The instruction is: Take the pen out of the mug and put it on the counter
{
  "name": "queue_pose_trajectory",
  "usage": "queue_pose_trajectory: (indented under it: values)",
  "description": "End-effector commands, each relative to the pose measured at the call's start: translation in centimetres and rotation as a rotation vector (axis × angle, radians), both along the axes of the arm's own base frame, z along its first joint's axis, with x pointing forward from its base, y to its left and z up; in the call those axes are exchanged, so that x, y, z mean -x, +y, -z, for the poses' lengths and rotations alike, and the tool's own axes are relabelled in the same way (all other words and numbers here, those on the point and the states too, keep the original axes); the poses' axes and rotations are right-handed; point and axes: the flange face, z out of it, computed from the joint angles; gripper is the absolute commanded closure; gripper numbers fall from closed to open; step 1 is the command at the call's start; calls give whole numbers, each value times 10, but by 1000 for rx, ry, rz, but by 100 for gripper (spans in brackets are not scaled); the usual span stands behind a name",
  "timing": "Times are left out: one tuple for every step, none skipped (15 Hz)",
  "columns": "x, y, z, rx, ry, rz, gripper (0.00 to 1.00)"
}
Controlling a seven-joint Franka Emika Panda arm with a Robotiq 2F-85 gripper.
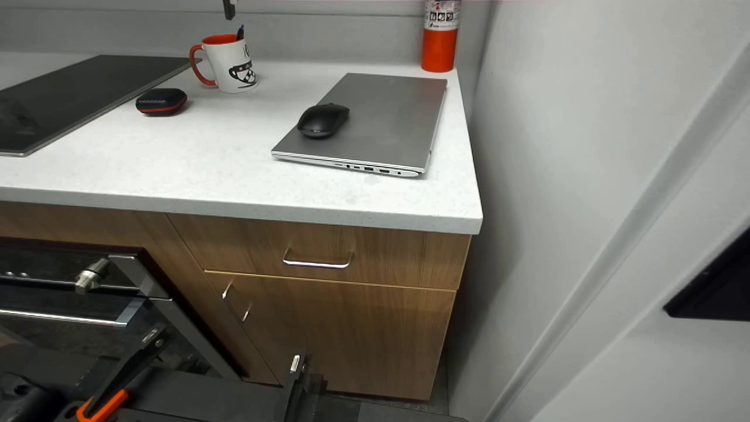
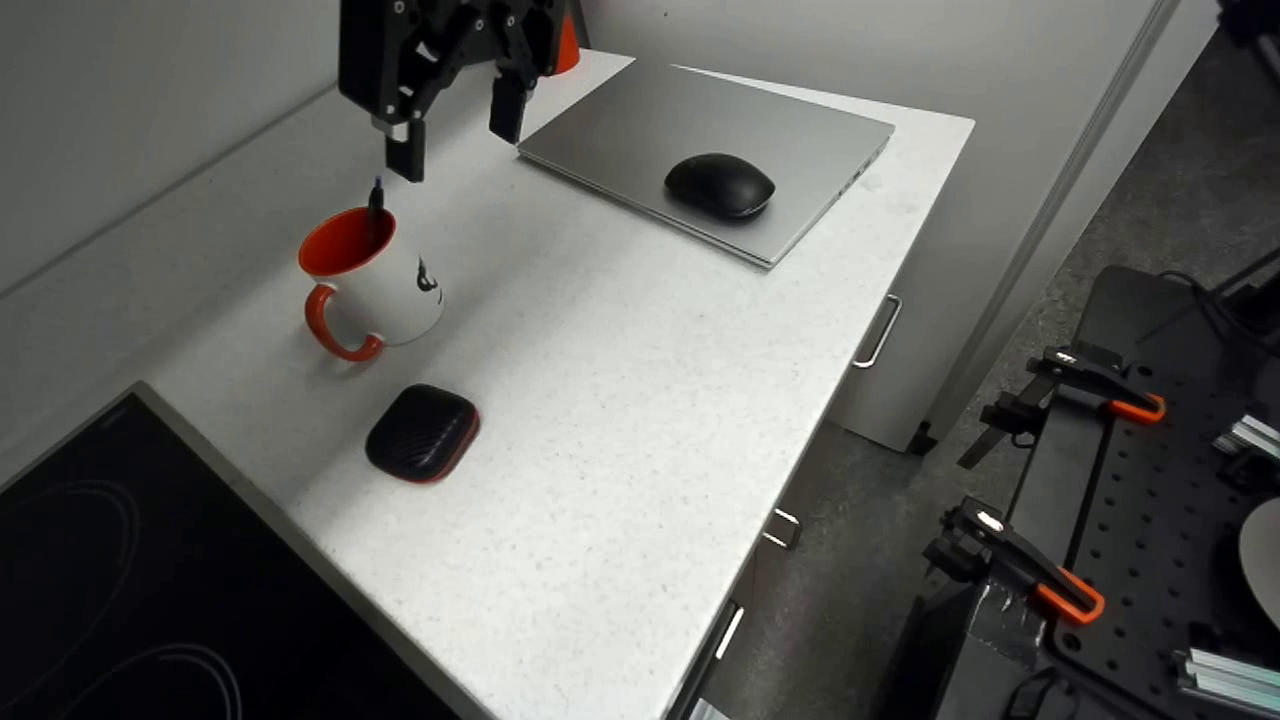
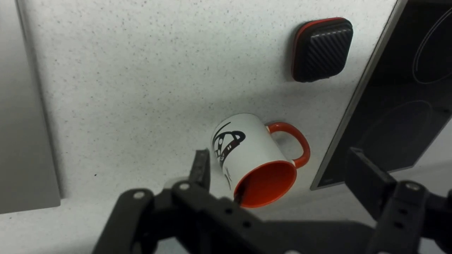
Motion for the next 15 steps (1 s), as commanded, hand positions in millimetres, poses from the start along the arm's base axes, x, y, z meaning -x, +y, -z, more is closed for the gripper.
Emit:
queue_pose_trajectory:
  values:
    - [-7,3,2,-3,-8,-3,0]
    - [-13,4,5,-2,-8,0,0]
    - [-16,6,7,-8,-12,1,0]
    - [-20,7,9,-7,-15,-1,0]
    - [-25,8,11,-1,-19,1,0]
    - [-30,9,13,9,-25,8,0]
    - [-34,10,13,7,-35,7,0]
    - [-41,11,12,8,-47,9,0]
    - [-47,11,13,11,-57,18,0]
    - [-54,12,14,7,-63,20,0]
    - [-61,12,16,4,-70,25,0]
    - [-67,12,18,0,-71,29,0]
    - [-73,12,21,0,-71,30,0]
    - [-79,13,24,0,-69,31,0]
    - [-85,13,27,-5,-67,33,0]
